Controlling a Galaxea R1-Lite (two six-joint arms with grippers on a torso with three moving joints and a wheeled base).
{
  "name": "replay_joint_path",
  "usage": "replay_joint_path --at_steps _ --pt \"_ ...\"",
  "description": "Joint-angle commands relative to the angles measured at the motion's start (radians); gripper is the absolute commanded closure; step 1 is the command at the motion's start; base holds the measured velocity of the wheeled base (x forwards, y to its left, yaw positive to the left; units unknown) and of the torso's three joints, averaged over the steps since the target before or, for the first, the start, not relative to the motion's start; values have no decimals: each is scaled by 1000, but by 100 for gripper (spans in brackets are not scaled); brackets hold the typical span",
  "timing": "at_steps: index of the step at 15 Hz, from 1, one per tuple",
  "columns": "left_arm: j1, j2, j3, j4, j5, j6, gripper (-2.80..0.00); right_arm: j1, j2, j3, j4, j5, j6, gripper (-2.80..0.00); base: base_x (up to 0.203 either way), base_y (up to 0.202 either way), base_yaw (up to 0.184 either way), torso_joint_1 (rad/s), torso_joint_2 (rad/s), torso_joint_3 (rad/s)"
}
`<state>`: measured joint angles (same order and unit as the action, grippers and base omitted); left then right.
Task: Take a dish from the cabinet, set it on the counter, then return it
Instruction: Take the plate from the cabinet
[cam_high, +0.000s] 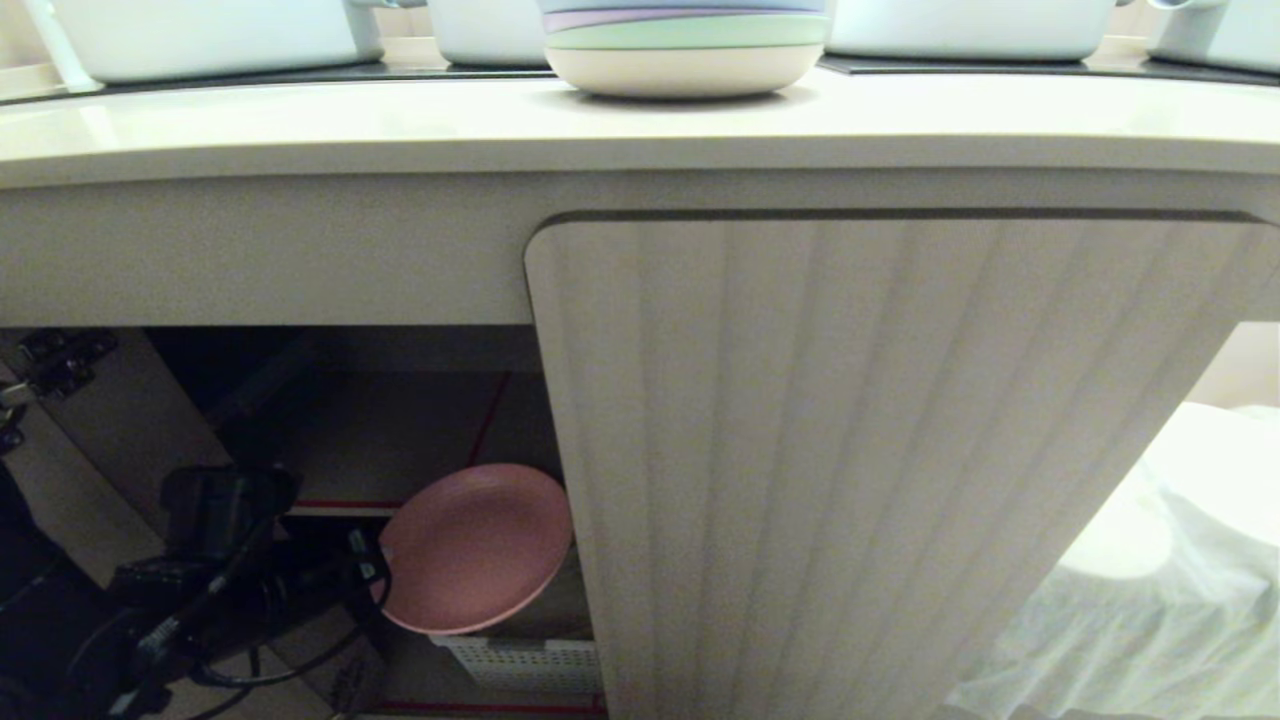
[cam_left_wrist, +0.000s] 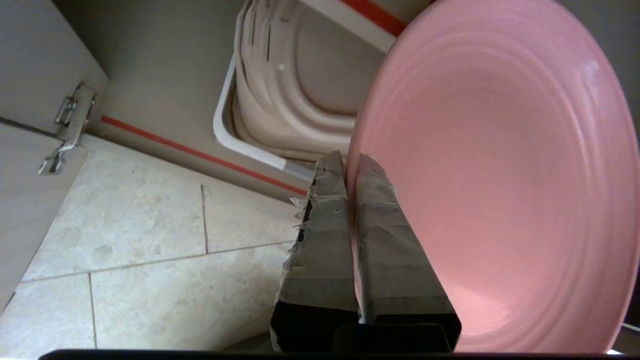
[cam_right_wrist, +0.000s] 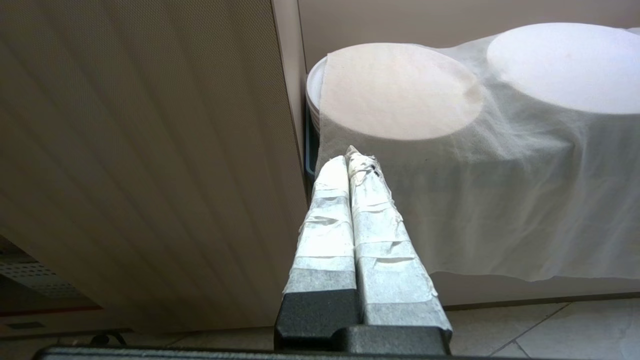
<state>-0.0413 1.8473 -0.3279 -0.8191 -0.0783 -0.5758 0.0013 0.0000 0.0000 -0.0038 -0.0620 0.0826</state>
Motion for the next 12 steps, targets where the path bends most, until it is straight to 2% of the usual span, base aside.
replay_joint_path --at_steps 1,12 --pt "-1 -27 21 -5 0 -3 0 0 0 0 -1 -1 0 0 0 0 0 0 0 0" --pt "-2 -149 109 8 0 18 0 0 0 0 -1 -1 0 0 0 0 0 0 0 0"
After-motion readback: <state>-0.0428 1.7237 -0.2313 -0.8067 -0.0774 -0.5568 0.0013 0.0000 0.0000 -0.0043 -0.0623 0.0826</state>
